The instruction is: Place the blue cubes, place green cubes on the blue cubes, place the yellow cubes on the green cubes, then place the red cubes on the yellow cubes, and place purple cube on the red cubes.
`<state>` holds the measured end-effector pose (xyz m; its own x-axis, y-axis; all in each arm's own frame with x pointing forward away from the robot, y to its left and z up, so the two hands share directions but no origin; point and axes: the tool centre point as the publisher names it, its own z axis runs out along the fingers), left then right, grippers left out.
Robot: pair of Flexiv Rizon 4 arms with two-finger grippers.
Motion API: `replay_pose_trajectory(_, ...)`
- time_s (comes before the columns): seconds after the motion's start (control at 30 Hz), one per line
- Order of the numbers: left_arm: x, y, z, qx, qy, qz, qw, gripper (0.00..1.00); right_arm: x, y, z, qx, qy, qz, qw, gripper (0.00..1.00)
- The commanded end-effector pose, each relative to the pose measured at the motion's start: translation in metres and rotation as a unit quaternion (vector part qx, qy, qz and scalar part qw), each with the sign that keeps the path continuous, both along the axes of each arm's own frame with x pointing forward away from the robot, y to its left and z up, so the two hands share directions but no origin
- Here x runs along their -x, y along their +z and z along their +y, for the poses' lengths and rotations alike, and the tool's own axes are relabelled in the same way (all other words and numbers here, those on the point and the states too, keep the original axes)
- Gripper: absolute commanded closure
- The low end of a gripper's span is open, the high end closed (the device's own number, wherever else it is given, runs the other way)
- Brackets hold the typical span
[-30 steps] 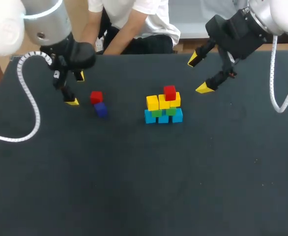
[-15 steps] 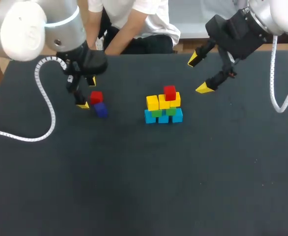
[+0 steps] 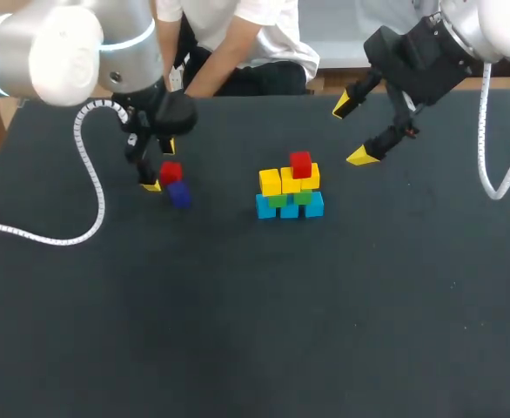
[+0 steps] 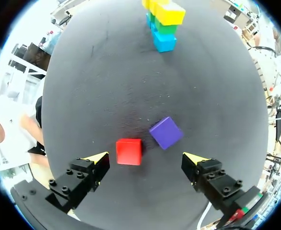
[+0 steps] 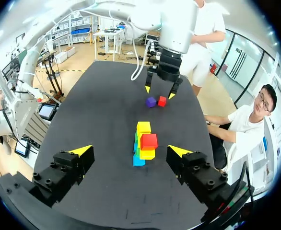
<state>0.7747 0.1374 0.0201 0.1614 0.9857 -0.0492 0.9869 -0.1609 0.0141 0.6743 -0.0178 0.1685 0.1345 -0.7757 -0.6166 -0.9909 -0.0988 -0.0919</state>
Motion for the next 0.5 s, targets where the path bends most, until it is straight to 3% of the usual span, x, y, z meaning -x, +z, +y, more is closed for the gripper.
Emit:
replay_pose_trajectory(0.03,-0.014,-0.003,-0.002,-0.014,-0.004,0.055,0.998,0.00,0.000,0.000,0.000,0.000,0.000,0.000,1.000,0.00)
replay_pose_trajectory(0.5,-0.023,-0.014,-0.004,-0.022,-0.001,0.076,0.997,0.00,0.000,0.000,0.000,0.000,0.000,0.000,1.000,0.00)
